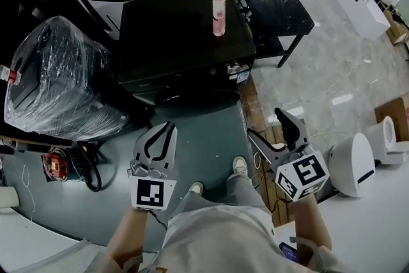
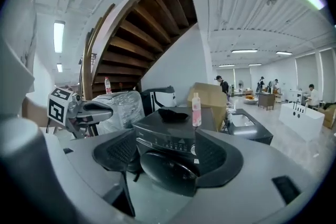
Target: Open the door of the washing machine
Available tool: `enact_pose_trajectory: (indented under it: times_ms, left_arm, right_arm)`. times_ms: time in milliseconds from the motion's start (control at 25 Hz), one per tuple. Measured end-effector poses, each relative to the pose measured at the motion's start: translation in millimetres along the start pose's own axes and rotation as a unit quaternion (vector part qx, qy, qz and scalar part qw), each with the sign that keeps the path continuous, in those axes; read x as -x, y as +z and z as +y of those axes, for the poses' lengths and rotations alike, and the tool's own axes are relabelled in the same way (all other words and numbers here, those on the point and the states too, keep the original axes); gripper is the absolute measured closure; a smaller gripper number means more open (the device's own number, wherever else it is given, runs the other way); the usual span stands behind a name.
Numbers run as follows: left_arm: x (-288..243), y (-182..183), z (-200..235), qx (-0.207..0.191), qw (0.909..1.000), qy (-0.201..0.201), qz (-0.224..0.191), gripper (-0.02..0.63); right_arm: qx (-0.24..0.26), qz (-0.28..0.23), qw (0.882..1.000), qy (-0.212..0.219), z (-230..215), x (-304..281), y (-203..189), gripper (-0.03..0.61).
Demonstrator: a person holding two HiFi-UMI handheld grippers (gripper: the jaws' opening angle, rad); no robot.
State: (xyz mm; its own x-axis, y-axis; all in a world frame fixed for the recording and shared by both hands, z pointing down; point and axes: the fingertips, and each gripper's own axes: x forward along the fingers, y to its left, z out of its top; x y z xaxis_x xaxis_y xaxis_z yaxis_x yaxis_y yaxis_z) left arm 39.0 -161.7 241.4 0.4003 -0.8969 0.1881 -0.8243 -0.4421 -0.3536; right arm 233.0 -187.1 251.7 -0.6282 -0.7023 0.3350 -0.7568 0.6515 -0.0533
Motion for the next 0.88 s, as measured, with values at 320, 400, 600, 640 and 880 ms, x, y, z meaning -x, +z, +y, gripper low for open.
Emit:
enact_pose_trajectory:
  times_ms: [320, 400, 600, 640, 880]
  left_arm:
    - [-61, -43, -9, 0.038, 0.9895, 0.089, 0.108, 0.566]
    - [-76, -49, -15, 0.043, 0.9874, 0.095, 0.119, 0.568]
    - [-109, -64, -26, 0.043, 0.9843, 0.109, 0.131, 0.566]
    - [-113, -71, -28, 0.045, 0.9835, 0.109, 0.137, 0.566]
    - [-127, -116, -41, 0.072, 0.9782, 0.110, 0.161, 0.567]
  right_arm:
    - [0.008, 0.050, 0.994, 0.094, -67, -71, -31, 0.207]
    - [0.015, 0.060, 0.991, 0.119, -76, -89, -38, 0.210]
    - [0.015, 0.086, 0.983, 0.164, -95, -132, -70, 0.231]
    - [0.011, 0.091, 0.981, 0.171, -96, -139, -78, 0.237]
    - [0.013, 0.125, 0.973, 0.194, -99, -183, -127, 0.242]
